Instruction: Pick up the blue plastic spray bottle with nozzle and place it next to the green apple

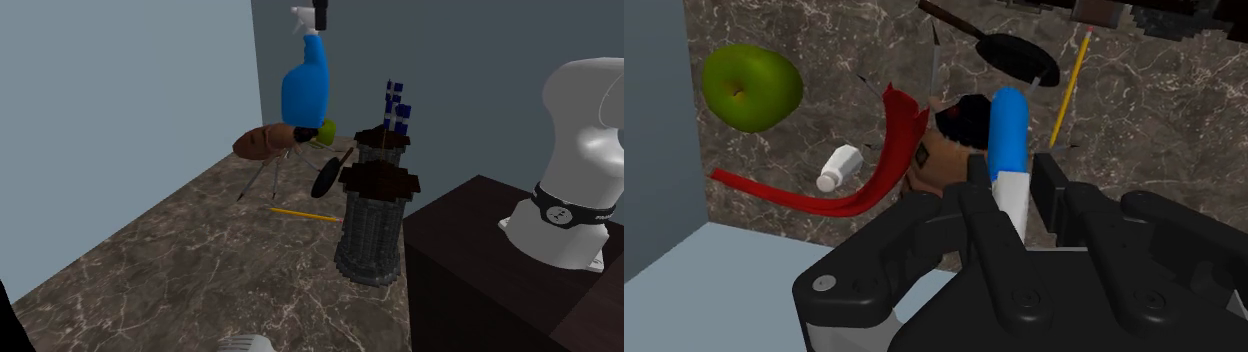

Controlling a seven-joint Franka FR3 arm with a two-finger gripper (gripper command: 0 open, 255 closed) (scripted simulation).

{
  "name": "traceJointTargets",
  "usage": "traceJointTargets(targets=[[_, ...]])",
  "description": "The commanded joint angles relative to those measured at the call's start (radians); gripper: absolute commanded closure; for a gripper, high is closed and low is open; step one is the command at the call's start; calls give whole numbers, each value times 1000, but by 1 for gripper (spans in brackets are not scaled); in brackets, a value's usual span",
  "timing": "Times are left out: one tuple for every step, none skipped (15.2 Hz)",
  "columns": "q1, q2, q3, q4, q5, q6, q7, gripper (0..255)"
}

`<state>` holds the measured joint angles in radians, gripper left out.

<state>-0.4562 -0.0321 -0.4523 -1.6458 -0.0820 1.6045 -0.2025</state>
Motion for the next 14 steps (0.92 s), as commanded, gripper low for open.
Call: traceJointTargets(targets=[[-20,-23,-21,-33,-12,15,-39,255],[-30,-30,-32,-40,-16,18,-60,255],[-41,-36,-44,-45,-20,20,-82,255],[-52,-41,-55,-50,-23,23,-104,255],[-62,-44,-68,-53,-26,25,-126,255],[-73,-47,-80,-55,-28,27,-149,255],[-84,-48,-93,-56,-29,29,-172,255],[-95,-48,-106,-56,-30,31,-196,255],[-106,-47,-119,-55,-30,32,-221,255],[-117,-45,-133,-52,-30,34,-245,255],[-128,-41,-147,-48,-29,36,-271,255],[-140,-36,-161,-43,-26,37,-297,255],[-151,-30,-176,-37,-23,38,-323,255],[-163,-22,-191,-29,-19,40,-350,255]])
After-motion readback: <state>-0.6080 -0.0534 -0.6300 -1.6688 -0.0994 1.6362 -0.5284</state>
